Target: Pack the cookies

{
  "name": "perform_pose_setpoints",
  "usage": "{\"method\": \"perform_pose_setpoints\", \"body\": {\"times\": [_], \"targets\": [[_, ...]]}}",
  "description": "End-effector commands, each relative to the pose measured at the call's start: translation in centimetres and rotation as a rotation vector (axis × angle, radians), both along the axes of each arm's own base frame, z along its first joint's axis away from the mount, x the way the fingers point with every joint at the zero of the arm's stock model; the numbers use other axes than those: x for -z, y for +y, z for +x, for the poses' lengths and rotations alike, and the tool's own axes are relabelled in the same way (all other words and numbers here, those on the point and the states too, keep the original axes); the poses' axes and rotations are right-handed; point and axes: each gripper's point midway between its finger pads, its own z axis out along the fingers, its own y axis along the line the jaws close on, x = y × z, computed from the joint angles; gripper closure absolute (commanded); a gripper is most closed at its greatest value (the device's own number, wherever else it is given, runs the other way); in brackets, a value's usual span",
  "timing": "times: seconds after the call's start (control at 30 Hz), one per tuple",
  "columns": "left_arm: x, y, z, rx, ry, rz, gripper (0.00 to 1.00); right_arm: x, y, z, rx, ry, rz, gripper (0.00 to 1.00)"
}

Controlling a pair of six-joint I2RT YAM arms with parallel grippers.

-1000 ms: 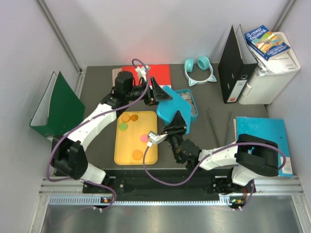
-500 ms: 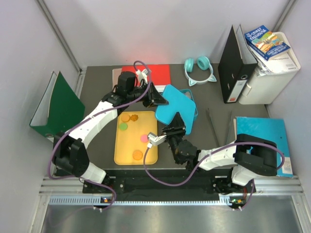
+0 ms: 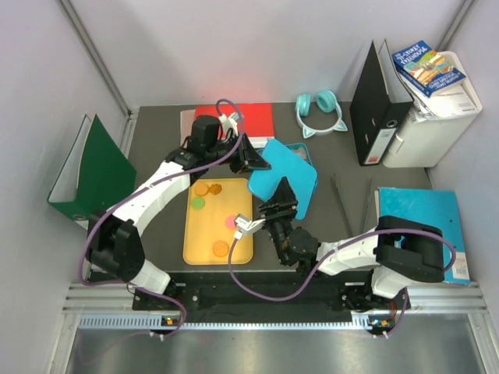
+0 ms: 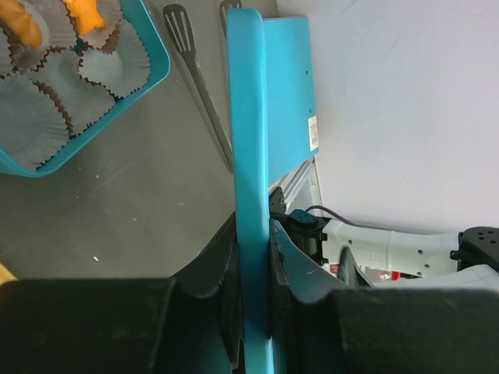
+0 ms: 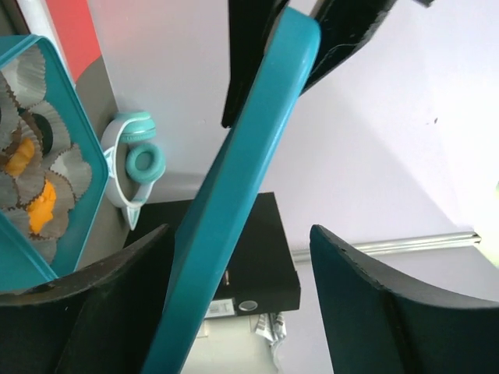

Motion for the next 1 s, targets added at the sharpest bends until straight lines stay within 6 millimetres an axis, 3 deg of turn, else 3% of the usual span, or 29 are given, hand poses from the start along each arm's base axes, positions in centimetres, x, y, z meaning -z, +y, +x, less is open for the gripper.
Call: {"method": "perform_pose_setpoints", "body": {"times": [0.0, 0.2, 0.4, 0.57, 0.67, 0.73, 0.77, 0.87, 0.9, 0.97], "targets": [[-2.7, 0.7, 4.3, -0.11, -0.131, -0.066, 1.0, -4.9, -0.2, -1.6, -0.029, -0.085, 0.255, 0.28], [-5.3, 2.3, 7.7, -0.215, -0.109, -0.201, 1.0, -4.9, -0.8, -2.5, -0.005, -0.091, 0.259, 0.18], [-8.8, 3.9, 11.3, -0.294, -0.161, -0.291, 1.0, -3.4, -1.7, -3.1, 0.02, -0.054, 0.244, 0.18], [-10.3, 5.1, 12.8, -0.337, -0.193, -0.324, 1.0, -3.8, -3.1, -3.2, 0.064, -0.025, 0.322, 0.18], [-10.9, 6.7, 13.7, -0.384, -0.209, -0.341, 1.0, -4.0, -4.9, -3.1, 0.124, 0.017, 0.445, 0.23], [-11.3, 7.7, 14.0, -0.414, -0.221, -0.343, 1.0, -5.2, -6.8, -2.6, 0.181, 0.035, 0.607, 0.27], [-11.0, 8.4, 14.2, -0.433, -0.224, -0.342, 1.0, -5.2, -8.2, -2.3, 0.245, 0.054, 0.676, 0.37], [-11.0, 9.5, 13.8, -0.47, -0.246, -0.336, 1.0, -7.4, -11.9, -1.7, 0.361, 0.064, 0.968, 0.53], [-10.9, 9.6, 13.6, -0.472, -0.251, -0.333, 1.0, -8.8, -12.7, -1.8, 0.371, 0.062, 1.103, 0.55], [-10.3, 9.8, 13.2, -0.479, -0.246, -0.325, 1.0, -9.6, -14.8, -1.5, 0.451, 0.055, 1.234, 0.55]]}}
